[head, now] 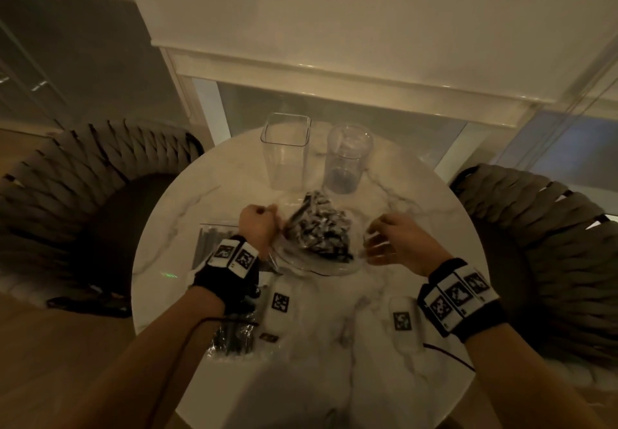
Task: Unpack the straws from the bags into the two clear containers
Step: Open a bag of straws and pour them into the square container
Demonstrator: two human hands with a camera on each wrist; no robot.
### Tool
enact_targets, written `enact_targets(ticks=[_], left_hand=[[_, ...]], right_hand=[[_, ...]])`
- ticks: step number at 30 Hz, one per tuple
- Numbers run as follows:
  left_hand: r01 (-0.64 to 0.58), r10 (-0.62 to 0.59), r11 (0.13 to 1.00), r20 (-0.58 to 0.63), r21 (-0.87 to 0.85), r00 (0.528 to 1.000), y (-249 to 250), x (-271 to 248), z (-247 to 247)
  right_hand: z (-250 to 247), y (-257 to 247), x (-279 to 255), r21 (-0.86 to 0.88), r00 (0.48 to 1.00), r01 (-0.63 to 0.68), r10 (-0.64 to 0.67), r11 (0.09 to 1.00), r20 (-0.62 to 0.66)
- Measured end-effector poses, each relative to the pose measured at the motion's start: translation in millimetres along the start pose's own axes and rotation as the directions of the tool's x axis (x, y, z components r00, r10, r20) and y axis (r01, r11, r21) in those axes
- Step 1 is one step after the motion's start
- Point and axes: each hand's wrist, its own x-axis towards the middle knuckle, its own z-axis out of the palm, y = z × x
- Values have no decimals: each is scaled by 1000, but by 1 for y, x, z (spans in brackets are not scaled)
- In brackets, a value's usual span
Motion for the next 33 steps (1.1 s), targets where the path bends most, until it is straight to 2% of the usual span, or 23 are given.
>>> enact_targets(ticks=[1, 3, 5, 7, 8, 10, 11, 13, 14, 16, 17, 18, 19, 20, 21, 22, 23, 24, 25, 27, 30, 33], left_hand=[[-60, 64, 995, -53, 76, 997, -7, 2, -1], [-89, 90, 996, -75, 23, 993, -15, 0, -3], [-34, 24, 993, -90, -115, 996, -17, 0, -3], [85, -83, 927, 22, -366, 996, -13, -4, -3], [154, -127, 883, 91, -443, 988, -11, -5, -2], [219, -145, 841, 183, -494, 972, -6, -5, -3], [229, -140, 839, 212, -494, 967, -3, -6, -3], [238, -114, 847, 275, -476, 955, 1, -8, -6], [242, -86, 859, 339, -451, 937, 2, -11, -7], [236, -44, 917, 507, -322, 861, -1, -15, -10], [168, -36, 969, 570, -181, 821, -5, -16, -11], [43, -44, 999, 605, 15, 795, -12, -13, -11], [-119, -54, 963, 605, 242, 794, -20, -10, -11], [-261, -36, 871, 585, 415, 810, -27, -6, -10], [-351, 9, 801, 577, 485, 817, -32, -5, -7], [-389, 70, 803, 577, 451, 813, -37, -2, -4], [-367, 123, 869, 574, 332, 810, -41, 2, -1], [-291, 155, 943, 559, 163, 814, -45, 6, 2], [-230, 177, 973, 533, 35, 827, -50, 9, 4], [-194, 202, 979, 475, -65, 856, -57, 12, 5], [-199, 244, 969, 441, -146, 864, -47, 10, -3], [-163, 274, 951, 478, -262, 835, -16, 7, -13]], right_hand=[[-1, 1, 0, 68, 998, 4, 0, 998, -57], [-5, 6, -1, 86, 995, 5, 4, 996, -95], [-2, 18, -5, 84, 996, -87, 84, 993, 43], [12, 26, -10, 227, 966, -168, 114, 959, 231], [20, 27, -11, 341, 968, -147, 64, 929, 244], [30, 23, -8, 516, 994, 4, -59, 857, 89], [31, 20, -4, 544, 996, 74, -86, 836, -3], [27, 17, 2, 522, 990, 139, -97, 841, -107], [25, 18, 6, 485, 987, 137, -79, 864, -138], [26, 25, 16, 405, 979, 78, 6, 911, -203], [29, 30, 22, 402, 974, 39, 55, 915, -220], [32, 34, 29, 421, 971, 4, 97, 907, -218], [34, 36, 34, 446, 972, -23, 125, 895, -201], [35, 36, 37, 458, 974, -44, 140, 888, -179], [35, 35, 40, 448, 977, -60, 145, 892, -157], [36, 34, 41, 425, 981, -67, 138, 903, -137], [37, 32, 41, 397, 985, -70, 127, 915, -118], [38, 32, 41, 366, 989, -68, 111, 928, -98], [38, 33, 39, 325, 993, -62, 91, 944, -74], [36, 36, 35, 204, 999, -16, 26, 979, -45], [14, 36, 22, 39, 984, 156, -153, 987, -87], [-3, 21, 6, 63, 939, 343, -343, 937, -10]])
